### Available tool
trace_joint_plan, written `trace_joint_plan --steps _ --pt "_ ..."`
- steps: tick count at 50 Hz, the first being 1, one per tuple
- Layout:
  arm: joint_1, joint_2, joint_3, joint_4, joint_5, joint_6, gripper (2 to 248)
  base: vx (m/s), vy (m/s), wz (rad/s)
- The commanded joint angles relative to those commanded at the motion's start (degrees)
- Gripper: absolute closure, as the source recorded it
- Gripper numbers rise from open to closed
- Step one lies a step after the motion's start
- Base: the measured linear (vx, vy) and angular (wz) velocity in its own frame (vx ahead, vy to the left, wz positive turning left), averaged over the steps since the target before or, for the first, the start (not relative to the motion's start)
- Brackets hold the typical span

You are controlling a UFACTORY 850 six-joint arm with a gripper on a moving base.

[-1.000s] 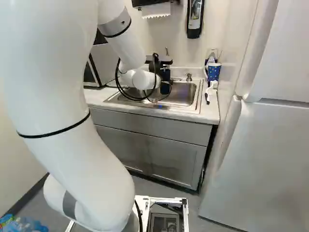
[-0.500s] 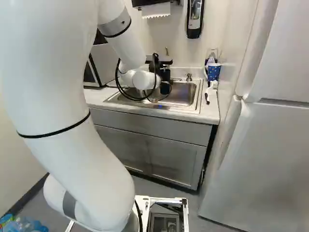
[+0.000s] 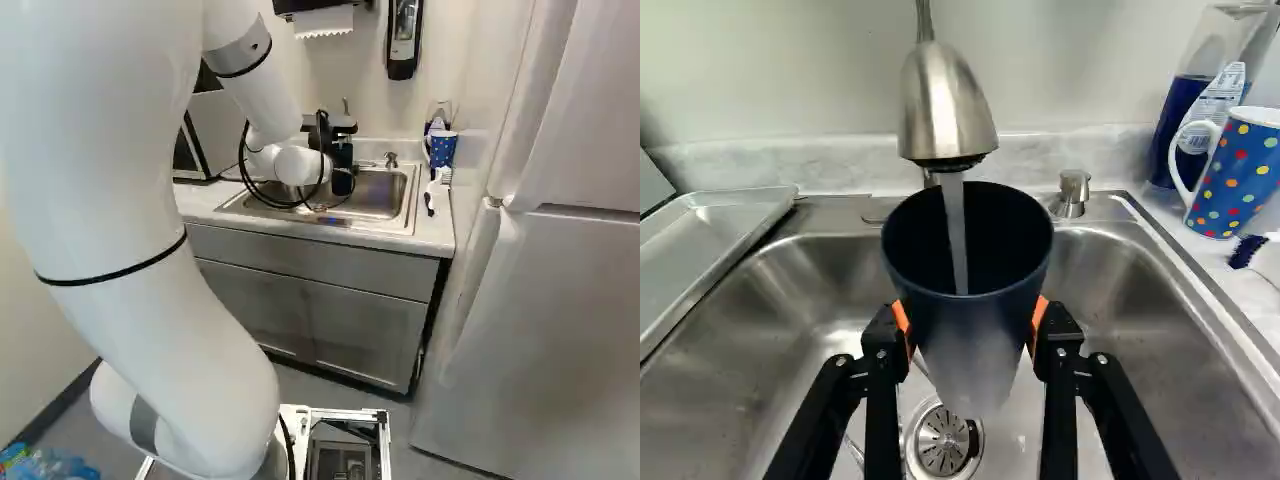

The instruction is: Rinse the cup and place it in the tray

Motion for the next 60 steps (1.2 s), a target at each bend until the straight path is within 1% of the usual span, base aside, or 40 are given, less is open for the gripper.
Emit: trace_joint_plan --steps 60 --pt "0.0 0.0 0.0 0.0 0.0 0.0 125 0.000 0.000 0.000"
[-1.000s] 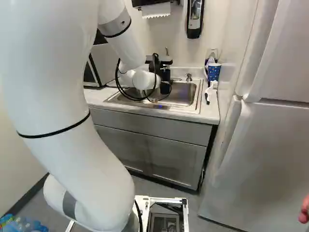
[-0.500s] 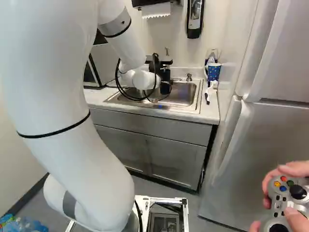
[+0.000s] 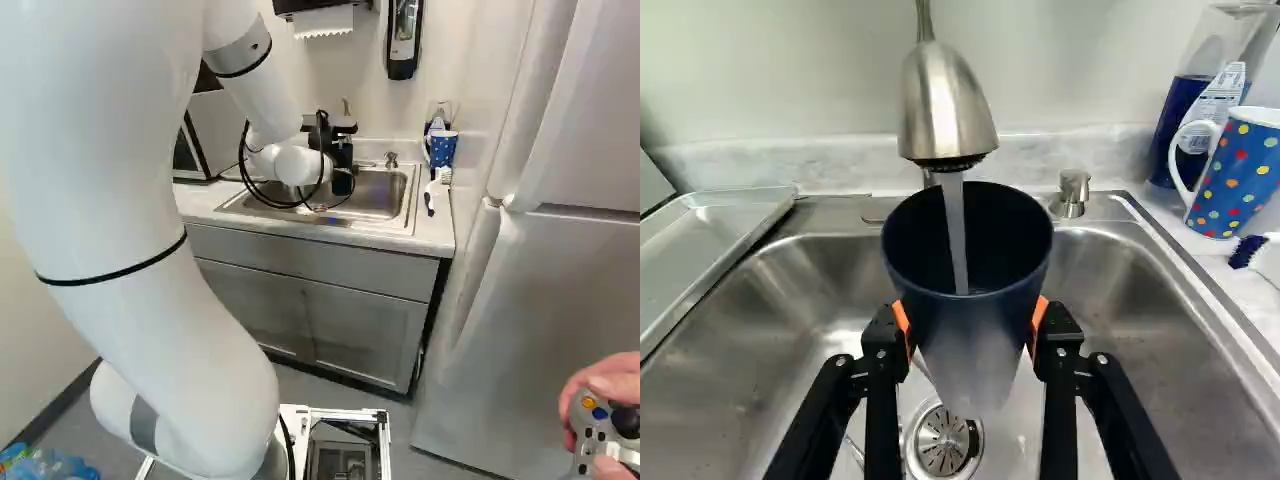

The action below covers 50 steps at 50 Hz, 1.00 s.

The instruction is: Rinse the cup and place it in the tray

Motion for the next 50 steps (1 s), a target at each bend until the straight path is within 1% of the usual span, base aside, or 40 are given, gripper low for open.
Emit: trace_joint_plan --steps 50 --pt "0.0 0.0 0.0 0.0 0.0 0.0 125 0.000 0.000 0.000"
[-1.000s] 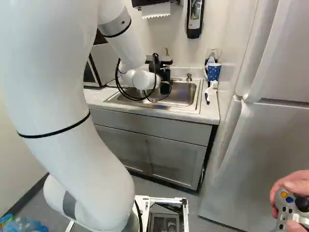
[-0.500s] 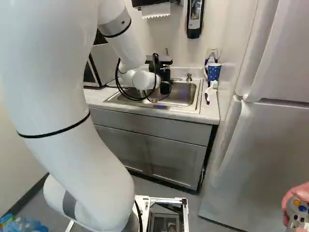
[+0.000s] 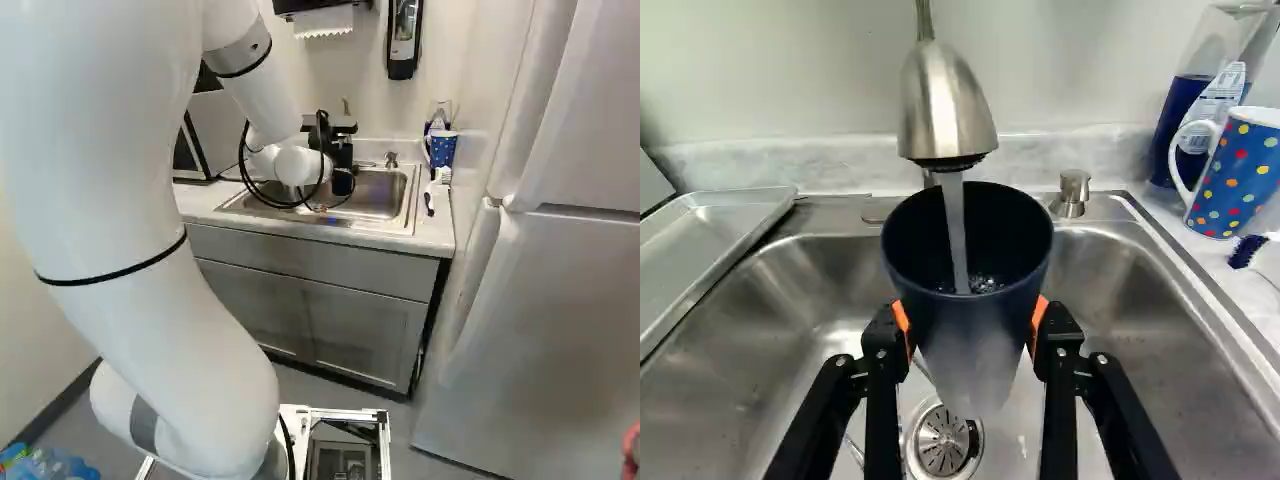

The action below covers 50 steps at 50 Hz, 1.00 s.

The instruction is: Rinse the cup and place it in the tray

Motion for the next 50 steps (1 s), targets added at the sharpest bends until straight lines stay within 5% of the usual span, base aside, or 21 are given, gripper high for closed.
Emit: trace_joint_plan --steps 50 --pt "0.0 0.0 0.0 0.0 0.0 0.0 125 0.000 0.000 0.000"
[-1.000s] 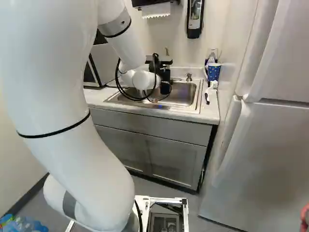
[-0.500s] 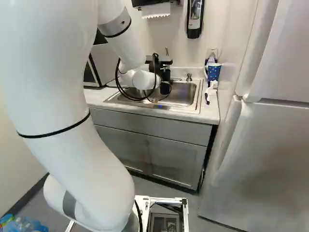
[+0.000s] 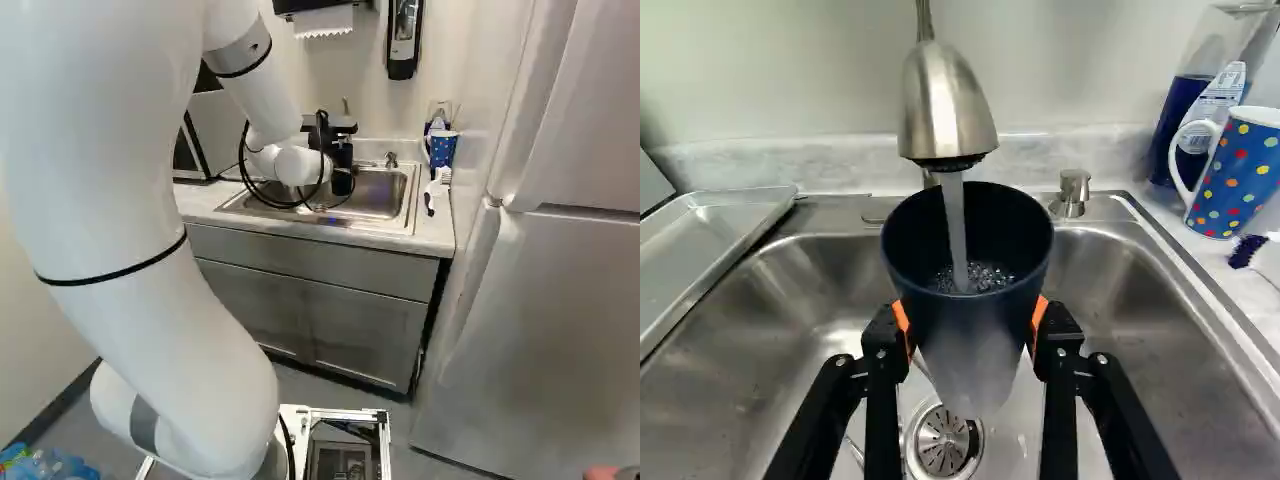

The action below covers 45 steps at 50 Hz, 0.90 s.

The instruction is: Rinse the cup and place it in the tray

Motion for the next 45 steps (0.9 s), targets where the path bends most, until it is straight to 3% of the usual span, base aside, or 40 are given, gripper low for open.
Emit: trace_joint_plan --steps 45 --pt "0.0 0.0 0.0 0.0 0.0 0.0 125 0.000 0.000 0.000"
